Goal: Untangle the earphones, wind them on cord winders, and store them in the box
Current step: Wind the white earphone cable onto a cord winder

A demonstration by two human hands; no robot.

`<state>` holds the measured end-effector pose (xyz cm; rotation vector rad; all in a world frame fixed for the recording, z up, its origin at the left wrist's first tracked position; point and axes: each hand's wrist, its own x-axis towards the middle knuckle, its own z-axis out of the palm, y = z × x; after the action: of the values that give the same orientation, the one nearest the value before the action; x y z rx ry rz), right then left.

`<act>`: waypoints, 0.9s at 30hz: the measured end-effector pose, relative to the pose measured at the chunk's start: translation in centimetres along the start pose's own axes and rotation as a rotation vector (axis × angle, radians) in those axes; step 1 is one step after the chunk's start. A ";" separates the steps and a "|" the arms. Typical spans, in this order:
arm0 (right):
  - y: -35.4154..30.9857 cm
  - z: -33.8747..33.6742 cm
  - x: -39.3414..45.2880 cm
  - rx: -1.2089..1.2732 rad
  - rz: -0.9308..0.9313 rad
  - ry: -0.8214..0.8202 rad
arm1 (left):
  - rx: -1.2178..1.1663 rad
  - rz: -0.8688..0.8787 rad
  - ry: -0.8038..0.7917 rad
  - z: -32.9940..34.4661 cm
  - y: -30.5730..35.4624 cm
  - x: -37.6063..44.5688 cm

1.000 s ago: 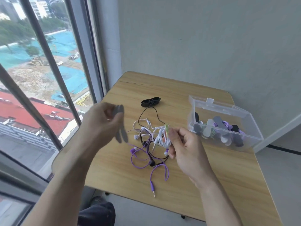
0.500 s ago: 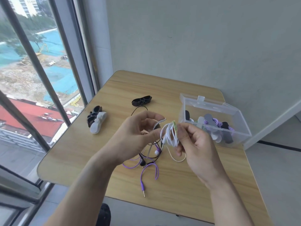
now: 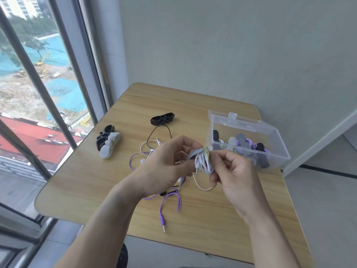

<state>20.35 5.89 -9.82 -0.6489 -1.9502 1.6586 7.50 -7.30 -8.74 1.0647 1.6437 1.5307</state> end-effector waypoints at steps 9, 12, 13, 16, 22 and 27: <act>0.4 0.8 -0.2 -0.037 0.107 -0.006 | -0.054 -0.059 0.005 0.9 0.2 -0.1; 0.7 1.2 -0.1 -0.072 0.128 -0.024 | 0.207 -0.001 0.112 1.3 -0.3 0.0; 0.7 1.3 -0.1 -0.069 0.144 -0.045 | 0.243 0.017 0.131 1.4 -0.5 0.1; 0.7 1.8 -0.2 -0.001 0.191 -0.160 | 0.268 0.062 0.186 2.0 -1.0 0.1; 0.6 1.9 0.0 0.040 0.213 -0.265 | 0.426 0.299 0.220 3.2 -0.9 -0.5; 0.4 1.8 -0.2 0.174 0.218 -0.398 | 0.481 0.369 0.220 4.0 -0.9 -0.3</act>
<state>19.40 4.47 -10.43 -0.5076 -2.0206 2.2050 11.01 -5.74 -10.08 1.5705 2.1281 1.5575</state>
